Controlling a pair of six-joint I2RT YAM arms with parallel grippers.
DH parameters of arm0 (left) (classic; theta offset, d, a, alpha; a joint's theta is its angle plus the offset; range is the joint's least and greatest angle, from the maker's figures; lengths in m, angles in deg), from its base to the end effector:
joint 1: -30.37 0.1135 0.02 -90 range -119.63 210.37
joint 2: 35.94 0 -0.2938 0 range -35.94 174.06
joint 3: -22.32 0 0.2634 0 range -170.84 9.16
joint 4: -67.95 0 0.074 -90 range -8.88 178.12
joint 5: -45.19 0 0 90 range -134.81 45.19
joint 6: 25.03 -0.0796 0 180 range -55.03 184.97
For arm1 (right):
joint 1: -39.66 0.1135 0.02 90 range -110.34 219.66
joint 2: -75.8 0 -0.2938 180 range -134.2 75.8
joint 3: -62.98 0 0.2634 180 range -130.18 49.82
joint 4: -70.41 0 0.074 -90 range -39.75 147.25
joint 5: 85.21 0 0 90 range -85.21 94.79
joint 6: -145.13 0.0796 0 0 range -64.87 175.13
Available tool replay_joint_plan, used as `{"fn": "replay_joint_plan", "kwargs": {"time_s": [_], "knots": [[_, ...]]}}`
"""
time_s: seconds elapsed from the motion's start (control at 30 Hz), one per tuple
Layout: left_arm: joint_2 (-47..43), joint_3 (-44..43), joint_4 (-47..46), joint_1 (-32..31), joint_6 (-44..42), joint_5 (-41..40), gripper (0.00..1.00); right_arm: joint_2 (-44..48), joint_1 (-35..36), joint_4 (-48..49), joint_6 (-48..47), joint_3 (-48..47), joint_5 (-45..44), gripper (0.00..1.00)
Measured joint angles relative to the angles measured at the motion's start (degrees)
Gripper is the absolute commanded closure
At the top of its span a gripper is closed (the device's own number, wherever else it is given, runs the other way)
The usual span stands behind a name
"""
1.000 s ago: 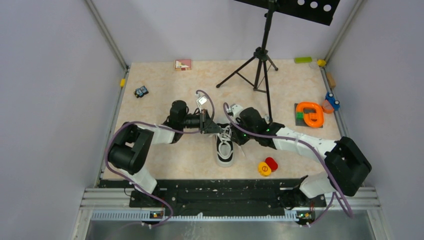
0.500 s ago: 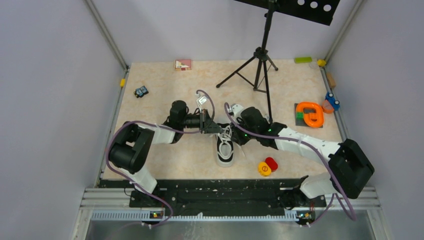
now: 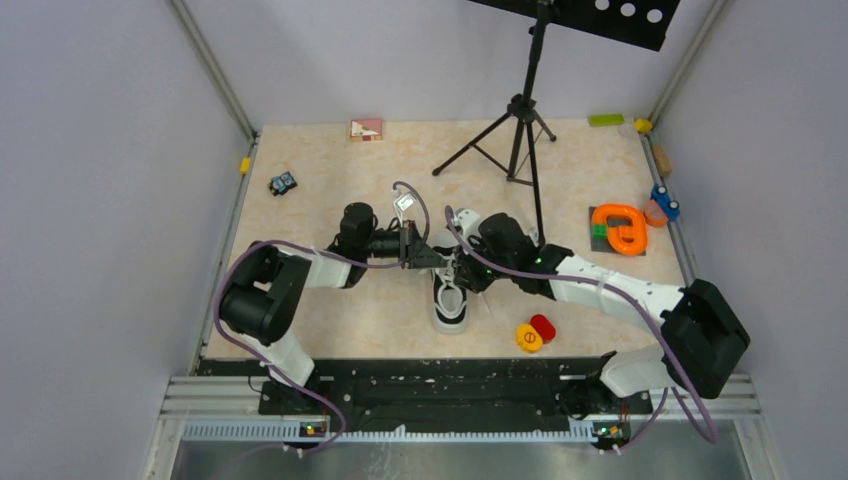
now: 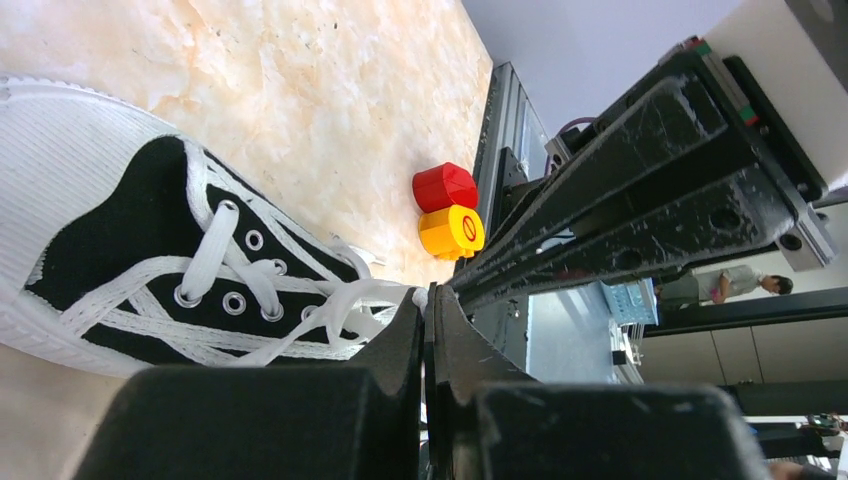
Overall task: Tie the shoes
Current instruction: Cross the shoelace with the shoelace.
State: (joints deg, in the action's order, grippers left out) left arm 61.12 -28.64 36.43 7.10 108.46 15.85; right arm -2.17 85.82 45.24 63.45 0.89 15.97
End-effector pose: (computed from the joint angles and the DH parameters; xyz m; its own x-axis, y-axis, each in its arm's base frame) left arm 0.2924 -0.2013 0.1868 -0.8344 -0.0083 -0.5511 0.5436 0.1532 -0.8253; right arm 0.2152 0.2464 0.2289 -0.5671 -0.3856 -0.7278 -0.7345 0.6365 0.2351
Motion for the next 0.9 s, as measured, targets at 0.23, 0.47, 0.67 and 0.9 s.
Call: {"fn": "replay_joint_plan", "kwargs": {"time_s": [0.23,0.47,0.67,0.9], "knots": [[0.00,0.00,-0.83,0.00,0.35,0.00,1.00,-0.63,1.36,0.04,-0.74,0.00,0.96,0.94],[0.00,0.00,-1.55,0.00,0.85,0.20,1.00,-2.47,1.36,0.22,-0.68,0.22,0.87,0.80],[0.00,0.00,-1.66,0.00,1.18,0.74,1.00,-2.47,1.36,0.42,0.35,0.22,0.96,0.73],[0.00,0.24,-1.84,0.00,1.42,1.07,1.00,-1.07,-2.69,1.70,3.48,1.68,3.91,0.65]]}}
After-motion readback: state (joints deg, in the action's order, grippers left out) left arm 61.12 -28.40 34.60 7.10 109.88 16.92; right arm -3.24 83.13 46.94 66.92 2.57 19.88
